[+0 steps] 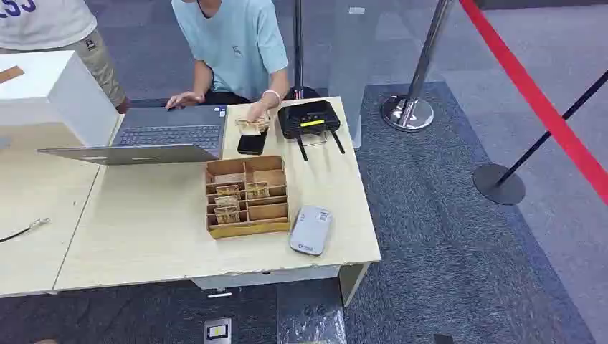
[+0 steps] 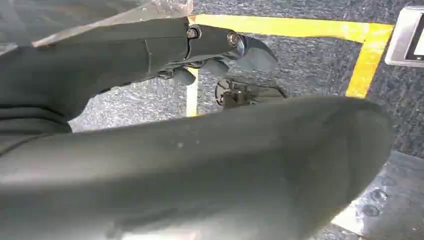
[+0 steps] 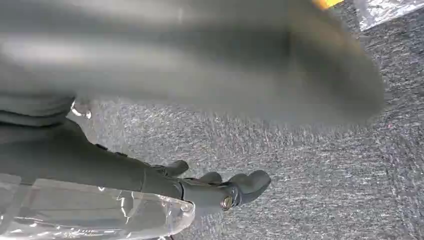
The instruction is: Pass the card to the sensor for recognition and then transmit it.
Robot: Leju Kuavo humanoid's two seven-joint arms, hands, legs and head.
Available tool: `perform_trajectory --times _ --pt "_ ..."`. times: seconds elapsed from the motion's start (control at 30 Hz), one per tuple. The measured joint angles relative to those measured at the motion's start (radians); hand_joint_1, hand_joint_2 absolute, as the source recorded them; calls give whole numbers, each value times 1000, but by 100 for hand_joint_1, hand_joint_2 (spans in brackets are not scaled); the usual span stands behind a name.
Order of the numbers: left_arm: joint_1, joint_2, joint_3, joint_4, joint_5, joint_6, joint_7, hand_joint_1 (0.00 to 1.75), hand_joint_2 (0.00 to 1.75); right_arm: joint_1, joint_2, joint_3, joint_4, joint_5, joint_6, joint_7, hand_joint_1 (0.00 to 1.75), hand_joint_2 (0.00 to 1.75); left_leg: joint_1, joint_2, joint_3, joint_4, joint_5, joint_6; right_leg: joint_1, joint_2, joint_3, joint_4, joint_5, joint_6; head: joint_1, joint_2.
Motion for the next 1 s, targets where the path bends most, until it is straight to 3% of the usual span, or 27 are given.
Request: perform_trajectory --times 0.03,0.07,0.3,0.53,0.63,0.8,0.93,1.0 --pt "0 0 0 0 -4 0 4 0 0 0 0 2 0 -1 0 2 0 175 0 0 0 0 0 0 0 0 0 0 0 0 0 0" --pt "0 0 0 0 -8 1 11 0 175 0 0 4 0 -1 0 3 0 175 0 0 0 0 0 0 0 0 0 0 0 0 0 0" --pt "0 0 -5 0 -42 16 47 0 175 0 -1 15 0 -13 0 -8 0 175 0 0 -1 0 0 0 0 0 0 0 0 0 0 0" --pt "-1 0 -11 0 -53 25 77 0 175 -1 -26 -2 0 -125 -1 -194 0 175 0 0 0 0 0 0 0 0 0 0 0 0 0 0" --pt "-1 0 -16 0 -55 24 83 0 175 -1 -50 -15 0 -134 -4 -222 0 175 0 0 0 0 0 0 0 0 0 0 0 0 0 0" --pt "-1 2 -32 0 -65 6 82 0 175 -2 -98 -24 -1 -119 -92 -247 0 175 -1 0 -1 0 0 0 -1 0 0 0 0 0 0 0" --pt "-1 3 -35 0 -68 3 76 0 175 16 -179 -45 -46 -74 -248 -335 0 175 -1 0 0 0 0 1 -1 0 0 0 0 0 0 0" --pt "-1 4 -35 1 -67 3 73 0 175 39 -220 -70 -92 -12 -283 -328 0 175 -1 0 -1 0 -1 1 -1 0 0 0 0 0 0 0"
